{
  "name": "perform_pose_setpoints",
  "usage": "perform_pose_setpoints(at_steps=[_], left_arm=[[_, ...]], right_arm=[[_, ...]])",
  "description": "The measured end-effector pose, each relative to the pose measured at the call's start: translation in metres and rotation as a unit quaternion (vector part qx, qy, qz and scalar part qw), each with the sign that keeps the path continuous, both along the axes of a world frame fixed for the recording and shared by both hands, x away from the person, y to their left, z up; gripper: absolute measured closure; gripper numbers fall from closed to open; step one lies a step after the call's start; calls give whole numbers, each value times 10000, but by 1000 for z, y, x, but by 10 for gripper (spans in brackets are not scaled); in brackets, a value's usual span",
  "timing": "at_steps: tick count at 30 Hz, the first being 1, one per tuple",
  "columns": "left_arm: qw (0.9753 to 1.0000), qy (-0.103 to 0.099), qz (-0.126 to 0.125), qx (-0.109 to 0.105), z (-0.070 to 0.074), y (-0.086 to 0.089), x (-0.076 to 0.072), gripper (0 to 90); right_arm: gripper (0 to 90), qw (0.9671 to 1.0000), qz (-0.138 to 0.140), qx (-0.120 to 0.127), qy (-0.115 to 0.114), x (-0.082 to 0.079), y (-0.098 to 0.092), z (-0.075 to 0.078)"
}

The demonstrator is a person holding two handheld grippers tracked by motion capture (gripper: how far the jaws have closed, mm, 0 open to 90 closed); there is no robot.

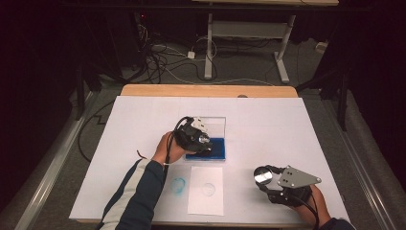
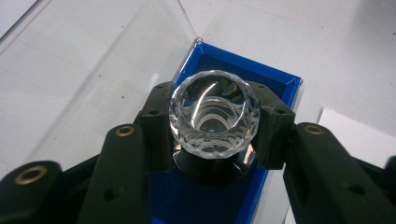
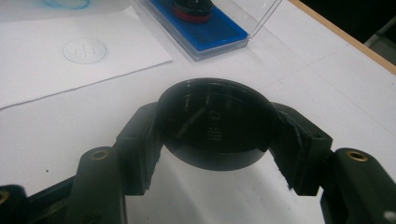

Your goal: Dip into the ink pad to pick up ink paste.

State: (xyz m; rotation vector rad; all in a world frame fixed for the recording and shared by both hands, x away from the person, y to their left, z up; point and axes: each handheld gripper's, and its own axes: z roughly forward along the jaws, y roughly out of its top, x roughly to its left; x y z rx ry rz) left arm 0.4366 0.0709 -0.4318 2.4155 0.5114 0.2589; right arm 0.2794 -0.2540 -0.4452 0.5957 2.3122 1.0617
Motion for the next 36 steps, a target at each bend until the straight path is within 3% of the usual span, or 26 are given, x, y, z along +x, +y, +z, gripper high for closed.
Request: perform_pose_setpoints(at_steps=[30,36], left_arm=[[9998,-78,-26,161,3,-3,-1,545],[9998,-203,38,-53,19,3,-2,545]], right_arm=[[386,10000,-12,19,-13,-1,0,1],[385,10000,-18,33,-17,-1,-1,2]])
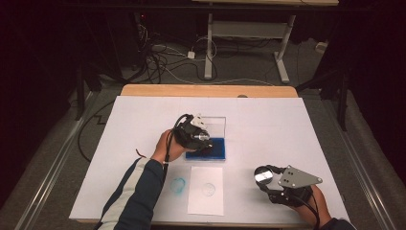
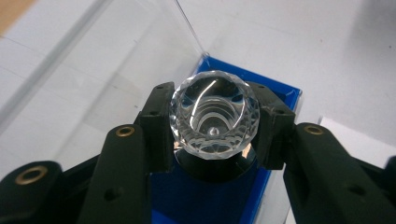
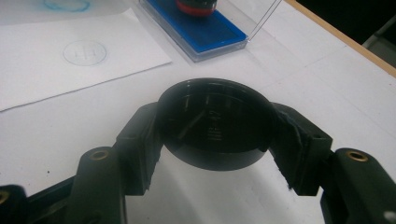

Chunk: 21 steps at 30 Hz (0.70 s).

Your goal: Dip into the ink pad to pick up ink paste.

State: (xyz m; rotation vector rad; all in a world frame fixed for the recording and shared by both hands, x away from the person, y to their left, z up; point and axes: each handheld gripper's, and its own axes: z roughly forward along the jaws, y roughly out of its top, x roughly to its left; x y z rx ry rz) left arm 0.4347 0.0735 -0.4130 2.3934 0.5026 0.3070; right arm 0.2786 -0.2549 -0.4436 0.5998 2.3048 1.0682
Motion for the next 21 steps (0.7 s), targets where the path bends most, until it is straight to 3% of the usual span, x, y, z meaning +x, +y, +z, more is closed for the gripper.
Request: perform_pose_setpoints(at_steps=[2,11,16,21], left_arm=[[9999,-109,11,54,8,1,-1,545],[9997,-231,73,28,28,9,-3,545],[9998,-177,52,-23,25,7,-2,545],[9999,-92,32,-26,13,3,0,544]], right_arm=[[385,10000,0,7,-6,0,0,0],[386,10000,-1,11,-3,0,-1,0],[385,10000,4,3,-1,0,0,0],[385,10000,11,-10,15,0,0,0]])
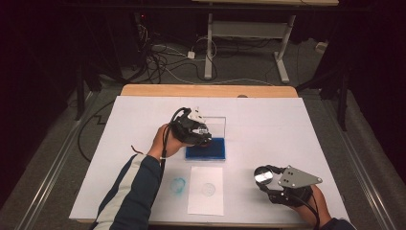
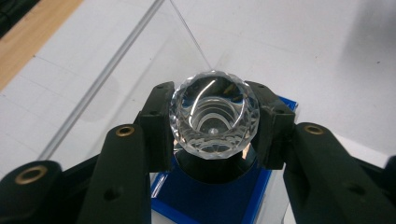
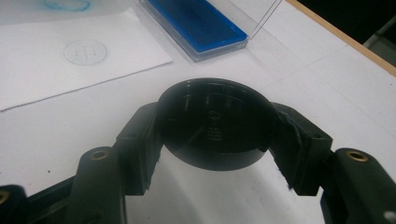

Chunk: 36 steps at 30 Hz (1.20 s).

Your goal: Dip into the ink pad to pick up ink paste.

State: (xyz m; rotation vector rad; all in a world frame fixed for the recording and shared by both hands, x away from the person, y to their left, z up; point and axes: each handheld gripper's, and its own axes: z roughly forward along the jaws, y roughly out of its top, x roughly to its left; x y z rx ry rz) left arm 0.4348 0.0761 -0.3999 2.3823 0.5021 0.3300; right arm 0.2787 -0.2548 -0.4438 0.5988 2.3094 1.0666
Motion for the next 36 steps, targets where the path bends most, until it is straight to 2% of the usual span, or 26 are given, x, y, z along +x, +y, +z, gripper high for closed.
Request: perform_pose_setpoints(at_steps=[4,9,11,13,16,18,36], left_arm=[[9999,71,68,51,-14,-3,2,544],[9997,256,38,-15,-27,-4,4,544],[9997,247,53,17,-32,-5,4,544],[9996,270,85,-62,-33,-5,5,544],[9998,197,89,-29,-34,-7,3,544],[9996,230,117,-79,-35,-6,3,545],[9996,270,94,62,-32,-8,4,546]], right_arm=[[385,10000,-7,3,10,0,-1,0],[386,10000,-4,-14,20,0,-1,-1],[385,10000,1,-23,25,0,-1,-1],[385,10000,-5,-26,26,0,0,-1],[385,10000,-1,-40,32,0,0,-1],[385,10000,1,-41,33,0,0,-1],[385,10000,7,-38,48,-1,0,-1]])
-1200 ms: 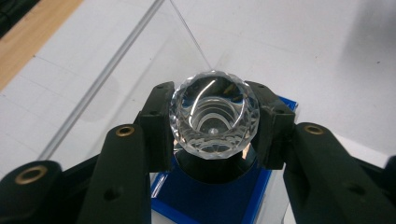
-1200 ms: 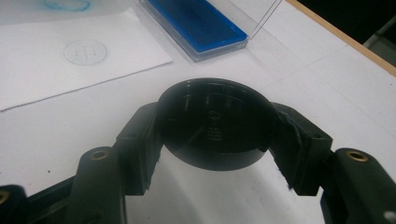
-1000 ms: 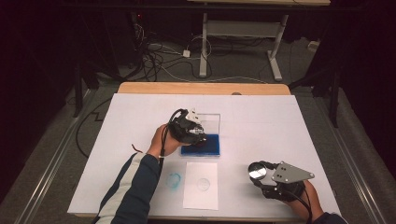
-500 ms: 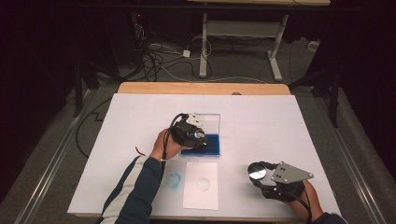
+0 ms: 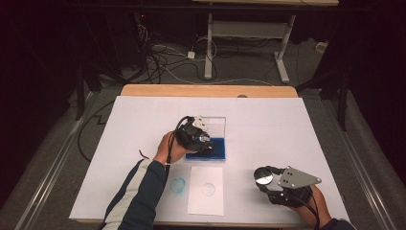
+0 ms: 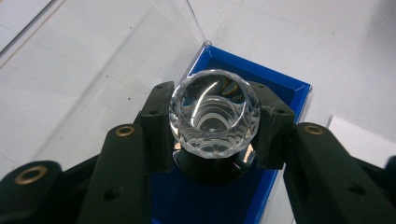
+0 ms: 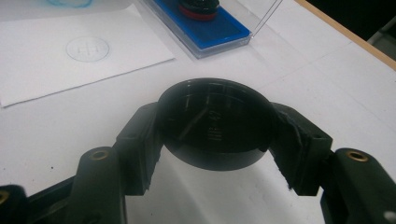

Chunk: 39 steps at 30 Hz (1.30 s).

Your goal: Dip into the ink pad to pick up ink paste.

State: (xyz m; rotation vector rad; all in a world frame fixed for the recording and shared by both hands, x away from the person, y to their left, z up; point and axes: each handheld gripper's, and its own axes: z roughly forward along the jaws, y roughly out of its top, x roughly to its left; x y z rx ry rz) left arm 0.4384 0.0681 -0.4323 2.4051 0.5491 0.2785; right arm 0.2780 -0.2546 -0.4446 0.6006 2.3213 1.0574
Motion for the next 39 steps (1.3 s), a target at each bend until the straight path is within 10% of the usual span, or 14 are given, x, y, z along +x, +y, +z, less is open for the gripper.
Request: perform_pose_setpoints(at_steps=[19,39], left_arm=[[9998,-73,-36,196,4,-3,-2,545],[9988,-455,90,-172,45,20,-17,545]], right_arm=[[385,10000,-1,14,1,0,0,0],[385,9999,7,111,-14,0,0,3]])
